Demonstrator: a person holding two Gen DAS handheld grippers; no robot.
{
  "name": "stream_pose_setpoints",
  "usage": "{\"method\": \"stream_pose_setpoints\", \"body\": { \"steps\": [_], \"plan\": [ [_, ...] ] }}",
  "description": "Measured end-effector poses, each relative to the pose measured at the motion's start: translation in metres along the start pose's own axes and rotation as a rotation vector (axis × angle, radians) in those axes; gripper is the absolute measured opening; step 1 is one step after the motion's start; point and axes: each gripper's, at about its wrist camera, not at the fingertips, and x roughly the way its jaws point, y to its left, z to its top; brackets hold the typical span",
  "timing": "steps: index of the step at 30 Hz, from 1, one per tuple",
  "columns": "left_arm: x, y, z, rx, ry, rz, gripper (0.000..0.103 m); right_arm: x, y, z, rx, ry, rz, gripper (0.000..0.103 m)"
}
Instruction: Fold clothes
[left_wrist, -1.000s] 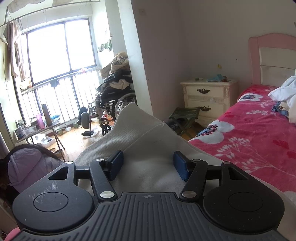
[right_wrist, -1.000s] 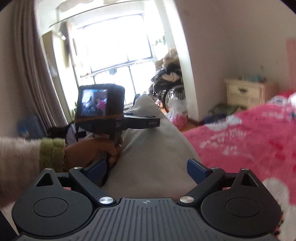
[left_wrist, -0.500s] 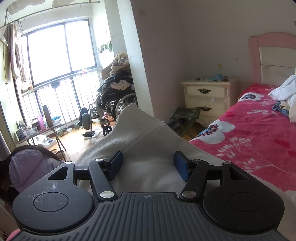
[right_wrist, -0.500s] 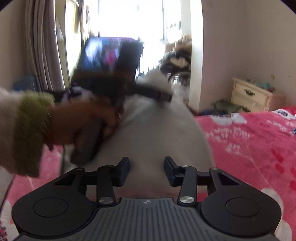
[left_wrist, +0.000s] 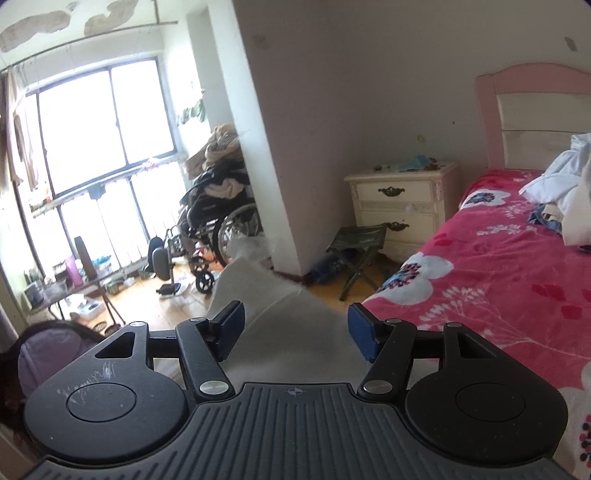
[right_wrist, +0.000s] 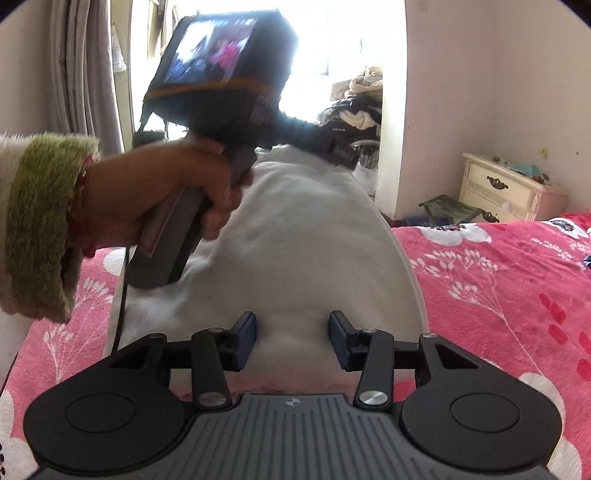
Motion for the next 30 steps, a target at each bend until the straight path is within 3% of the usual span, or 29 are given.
{"method": "stream_pose_setpoints", "body": {
  "steps": [5,11,16,18,22,25,27,30],
  "plan": [
    [0.038,-0.014,0.008,0.027,0.121,0.022,0.064,0.0,-0.003,0.0,0.01,-0.003,0.01,0.047],
    [0.035,-0.009,0.018,-0.003,0.132,0.03,0.066,-0.001,-0.009,-0.001,0.046,0.004,0.035,0.047],
    [-0.019,0.008,0.039,-0.051,0.07,0.033,0.067,0.0,-0.016,0.008,0.029,0.046,0.094,0.05],
    [-0.047,0.017,0.042,-0.092,0.066,0.036,0.075,0.0,-0.019,0.015,0.011,0.071,0.124,0.051],
    [-0.105,0.035,0.032,-0.191,0.079,0.04,0.079,-0.008,-0.031,0.023,0.043,0.074,0.187,0.051],
    [-0.146,0.04,0.023,-0.214,0.06,0.043,0.092,-0.021,-0.041,0.031,0.055,0.058,0.217,0.051],
    [-0.166,0.04,0.021,-0.229,0.058,0.057,0.098,-0.03,-0.048,0.04,0.056,0.053,0.229,0.051],
    [-0.181,0.037,0.024,-0.288,0.071,0.065,0.1,-0.048,-0.058,0.057,0.029,0.056,0.249,0.051]
  ]
}}
